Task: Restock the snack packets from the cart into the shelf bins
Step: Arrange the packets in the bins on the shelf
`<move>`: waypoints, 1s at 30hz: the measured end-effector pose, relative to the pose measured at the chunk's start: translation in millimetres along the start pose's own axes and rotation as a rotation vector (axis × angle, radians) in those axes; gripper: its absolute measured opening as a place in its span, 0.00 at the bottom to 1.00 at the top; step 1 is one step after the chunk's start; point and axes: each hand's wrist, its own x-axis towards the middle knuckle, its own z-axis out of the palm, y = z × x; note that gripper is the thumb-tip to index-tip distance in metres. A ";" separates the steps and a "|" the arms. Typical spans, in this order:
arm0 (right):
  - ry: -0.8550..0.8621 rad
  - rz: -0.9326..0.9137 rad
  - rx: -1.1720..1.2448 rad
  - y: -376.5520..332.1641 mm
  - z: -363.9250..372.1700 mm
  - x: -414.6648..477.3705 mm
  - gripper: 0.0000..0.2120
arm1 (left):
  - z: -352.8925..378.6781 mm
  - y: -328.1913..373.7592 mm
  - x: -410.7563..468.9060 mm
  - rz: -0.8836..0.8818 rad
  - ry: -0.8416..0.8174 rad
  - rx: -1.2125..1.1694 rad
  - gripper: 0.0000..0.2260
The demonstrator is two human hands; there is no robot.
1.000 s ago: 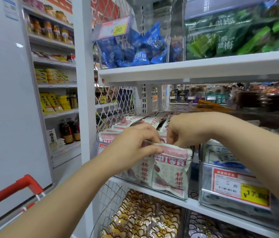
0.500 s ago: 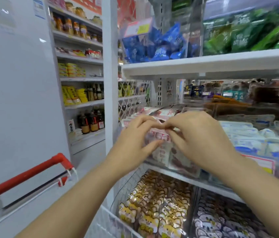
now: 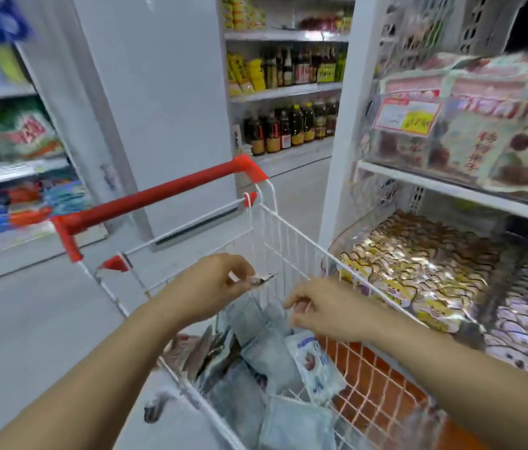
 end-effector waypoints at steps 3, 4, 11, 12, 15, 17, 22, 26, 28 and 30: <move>-0.096 -0.029 0.028 -6.4 32.6 28.8 0.19 | 4.7 -29.4 -5.2 -0.145 0.083 0.004 0.10; -0.100 -0.027 0.045 -8.1 42.5 39.0 0.23 | 7.0 -37.2 -6.0 -0.178 0.113 0.005 0.10; 0.238 0.043 0.120 -17.7 68.7 102.2 0.20 | 24.9 -50.1 -3.6 -0.311 -0.186 0.189 0.19; 0.242 0.060 0.131 -15.7 71.3 106.9 0.20 | 26.6 -49.0 -4.7 -0.326 -0.292 0.259 0.22; 0.196 0.037 0.122 -10.1 79.8 112.9 0.16 | 30.5 -48.6 -5.5 -0.349 -0.525 0.418 0.24; 0.178 0.022 0.107 -7.7 80.4 114.1 0.11 | 32.0 -50.9 -1.8 -0.367 -0.605 0.452 0.24; 0.175 -0.003 0.125 0.1 69.7 110.4 0.05 | 38.7 -49.5 11.8 -0.330 -0.737 0.586 0.22; 0.274 0.024 0.188 10.1 50.5 96.6 0.08 | 44.6 -46.8 23.1 -0.294 -0.842 0.664 0.17; 0.335 0.055 0.255 14.9 41.8 87.2 0.11 | 50.7 -50.3 27.6 -0.276 -0.943 0.717 0.13; 0.361 0.087 0.310 17.7 35.5 76.6 0.12 | 54.8 -53.2 30.0 -0.238 -0.955 0.773 0.11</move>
